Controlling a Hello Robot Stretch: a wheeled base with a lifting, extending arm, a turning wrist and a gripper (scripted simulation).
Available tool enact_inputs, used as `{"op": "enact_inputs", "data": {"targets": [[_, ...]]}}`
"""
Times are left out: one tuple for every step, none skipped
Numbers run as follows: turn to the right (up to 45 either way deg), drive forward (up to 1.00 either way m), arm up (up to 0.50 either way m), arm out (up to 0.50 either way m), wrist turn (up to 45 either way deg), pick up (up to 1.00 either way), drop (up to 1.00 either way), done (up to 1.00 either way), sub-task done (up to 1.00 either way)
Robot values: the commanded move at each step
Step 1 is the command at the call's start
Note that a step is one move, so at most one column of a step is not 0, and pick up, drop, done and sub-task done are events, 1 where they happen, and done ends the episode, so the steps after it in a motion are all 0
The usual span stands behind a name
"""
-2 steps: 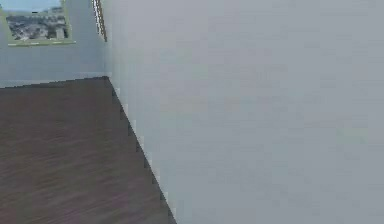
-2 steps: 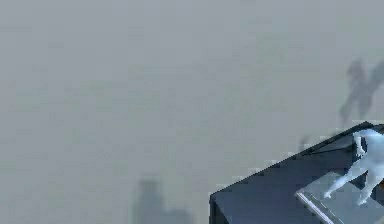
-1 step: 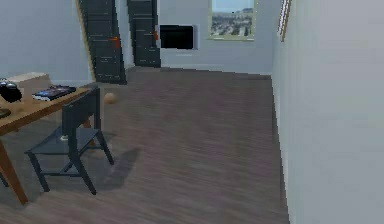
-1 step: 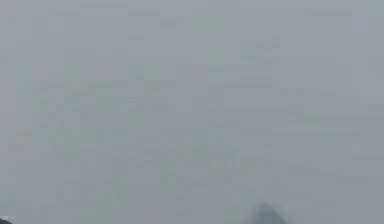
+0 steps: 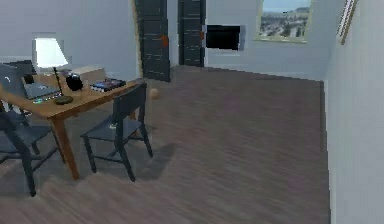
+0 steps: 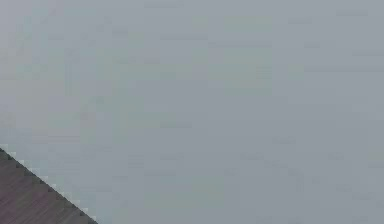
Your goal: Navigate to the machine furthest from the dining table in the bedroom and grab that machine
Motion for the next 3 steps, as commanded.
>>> {"op": "enact_inputs", "data": {"targets": [[0.0, 0.20, 0.00, 0.00, 0.0, 0.00, 0.00, 0.00, 0.00], [-45.0, 0.00, 0.00, 0.00, 0.0, 0.00, 0.00, 0.00, 0.00], [-33.0, 0.00, 0.00, 0.00, 0.0, 0.00, 0.00, 0.00, 0.00]]}}
